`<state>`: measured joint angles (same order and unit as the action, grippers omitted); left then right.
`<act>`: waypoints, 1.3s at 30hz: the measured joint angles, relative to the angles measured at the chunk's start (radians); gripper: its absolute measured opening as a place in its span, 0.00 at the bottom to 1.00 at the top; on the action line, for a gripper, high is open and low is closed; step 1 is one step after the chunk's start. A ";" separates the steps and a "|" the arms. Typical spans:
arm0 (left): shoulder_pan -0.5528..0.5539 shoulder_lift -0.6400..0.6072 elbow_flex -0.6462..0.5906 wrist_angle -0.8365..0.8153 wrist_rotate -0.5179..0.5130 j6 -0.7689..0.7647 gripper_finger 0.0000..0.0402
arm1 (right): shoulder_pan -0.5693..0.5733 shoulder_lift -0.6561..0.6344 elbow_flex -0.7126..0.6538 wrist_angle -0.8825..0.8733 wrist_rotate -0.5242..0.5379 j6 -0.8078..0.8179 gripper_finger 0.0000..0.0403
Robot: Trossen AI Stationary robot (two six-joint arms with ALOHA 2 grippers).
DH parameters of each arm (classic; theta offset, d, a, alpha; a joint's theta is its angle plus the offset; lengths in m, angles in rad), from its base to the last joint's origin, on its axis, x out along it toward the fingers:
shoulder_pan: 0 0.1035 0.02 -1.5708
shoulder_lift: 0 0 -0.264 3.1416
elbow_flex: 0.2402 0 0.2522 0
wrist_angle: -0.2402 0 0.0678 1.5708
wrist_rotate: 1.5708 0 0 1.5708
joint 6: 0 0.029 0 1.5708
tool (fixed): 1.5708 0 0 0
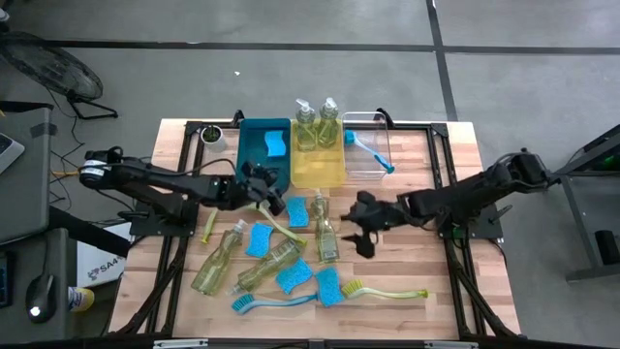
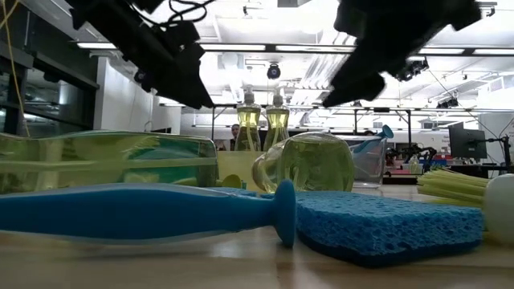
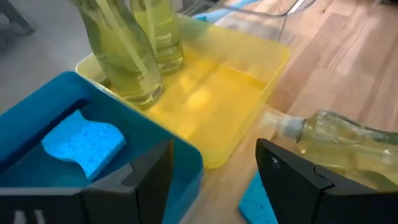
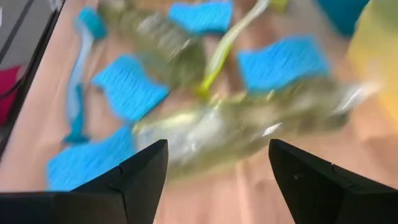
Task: Pick & Place Kitchen Sink Supplies
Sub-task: Put the green toilet brush into the transparent bin
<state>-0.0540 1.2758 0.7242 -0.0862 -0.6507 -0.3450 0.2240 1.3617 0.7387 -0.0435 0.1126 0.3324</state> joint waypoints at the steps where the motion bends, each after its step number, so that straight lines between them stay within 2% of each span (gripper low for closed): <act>1: -0.012 0.000 0.000 -0.002 -0.014 0.000 0.55 | 0.019 0.000 0.000 -0.023 0.000 0.023 0.68; 10: -0.073 -0.006 0.000 -0.126 -0.106 -0.072 0.55 | 0.211 0.000 0.000 -0.186 -0.026 0.201 0.68; 15: -0.094 -0.016 -0.001 -0.186 -0.147 -0.112 0.55 | 0.307 0.000 0.000 -0.208 -0.056 0.285 0.68; 19: -0.106 -0.041 -0.002 -0.224 -0.178 -0.124 0.55 | 0.368 0.000 0.000 -0.208 -0.041 0.344 0.68; 23: -0.113 -0.089 -0.015 -0.229 -0.202 -0.113 0.55 | 0.412 0.007 0.000 -0.207 0.001 0.379 0.68; 26: -0.119 -0.153 -0.071 -0.158 -0.189 -0.074 0.55 | 0.431 0.044 0.000 -0.202 0.003 0.407 0.68; 32: -0.124 -0.313 -0.222 0.051 -0.081 0.033 0.55 | 0.431 0.147 0.000 -0.155 -0.064 0.420 0.68; 39: -0.124 -0.499 -0.383 0.320 0.227 0.216 0.55 | 0.432 0.194 0.059 -0.179 -0.084 0.422 0.68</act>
<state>-0.1776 0.7768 0.3407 0.2339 -0.4233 -0.1286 0.6556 1.5553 0.7972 -0.2230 0.0285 0.7547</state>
